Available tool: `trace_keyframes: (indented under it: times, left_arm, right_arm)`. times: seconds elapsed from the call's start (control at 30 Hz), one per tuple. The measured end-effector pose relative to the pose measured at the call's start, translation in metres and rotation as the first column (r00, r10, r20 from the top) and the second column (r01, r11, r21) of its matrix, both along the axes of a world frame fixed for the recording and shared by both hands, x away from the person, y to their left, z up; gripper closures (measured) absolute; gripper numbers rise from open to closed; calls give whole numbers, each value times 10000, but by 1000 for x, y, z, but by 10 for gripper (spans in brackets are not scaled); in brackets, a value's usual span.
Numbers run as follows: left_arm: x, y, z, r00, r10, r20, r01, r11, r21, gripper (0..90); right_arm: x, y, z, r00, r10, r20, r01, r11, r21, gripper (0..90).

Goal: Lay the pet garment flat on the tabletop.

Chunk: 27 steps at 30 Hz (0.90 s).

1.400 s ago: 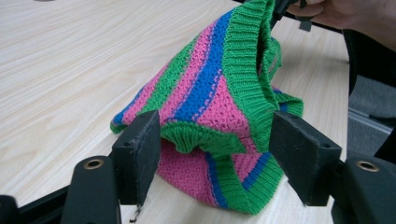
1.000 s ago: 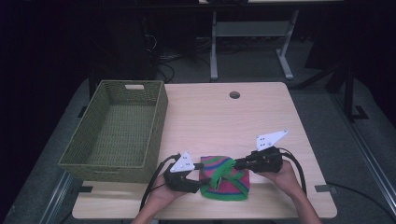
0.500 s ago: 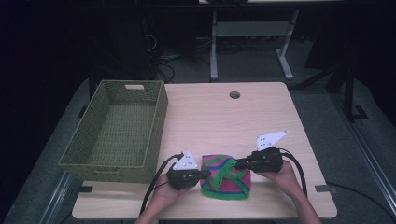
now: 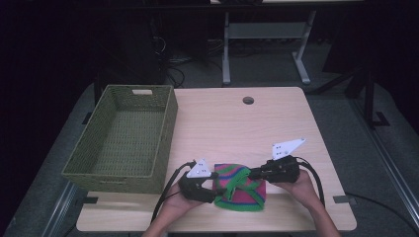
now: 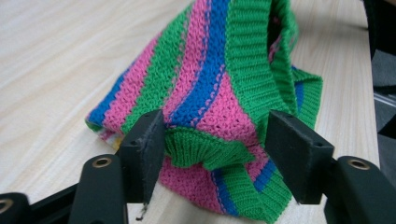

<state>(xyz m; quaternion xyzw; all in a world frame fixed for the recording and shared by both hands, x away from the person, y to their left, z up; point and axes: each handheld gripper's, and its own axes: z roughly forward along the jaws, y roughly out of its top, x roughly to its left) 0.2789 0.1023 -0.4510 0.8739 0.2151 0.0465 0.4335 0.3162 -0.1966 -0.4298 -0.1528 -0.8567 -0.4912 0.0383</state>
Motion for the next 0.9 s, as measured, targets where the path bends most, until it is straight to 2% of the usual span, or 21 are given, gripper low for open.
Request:
trace_keyframes:
  times: [0.03,0.07,0.1,0.17,0.2,0.23,0.27,0.33,0.37,0.5,0.9]
  left_arm:
    - [0,0,0,10000,0,0,0,10000,0,405]
    - [1,-3,-1,9998,6,175,-15,9989,471,425]
    - [1,-5,-2,9996,-17,294,-1,9980,634,453]
    - [1,-6,-2,9992,-90,400,61,9975,706,540]
    - [0,-8,-2,9979,-259,592,206,9958,890,629]
    - [0,-8,-2,9979,-259,592,206,9958,890,678]
    - [-2,-10,-1,9964,-340,772,260,9944,1020,732]
    - [-3,-10,0,9956,-324,877,239,9951,960,808]
    - [-3,-10,0,9956,-324,877,239,9951,960,821]
    - [-1,-4,4,9965,-65,833,20,9986,535,839]
    - [-2,2,19,9965,8,836,-1,10000,-87,843]
  right_arm:
    - [0,0,0,10000,0,0,0,10000,0,835]
    - [0,1,-1,10000,64,-42,-64,10000,-19,835]
    - [0,1,-1,10000,66,-69,-66,10000,-34,835]
    - [0,2,-2,9999,106,-58,-107,9999,-65,835]
    - [0,2,-2,9999,115,-61,-116,9999,-67,835]
    - [0,2,-2,9999,103,-47,-103,9999,-64,835]
    - [0,2,-2,9999,82,-75,-83,10000,-45,834]
    - [1,0,-1,10000,33,-45,-33,9999,-109,835]
    - [1,0,-1,10000,33,-45,-33,9999,-109,835]
    - [0,-3,-1,10000,-65,15,65,9998,-169,835]
    - [-5,-3,3,9997,-198,143,204,9990,-406,835]
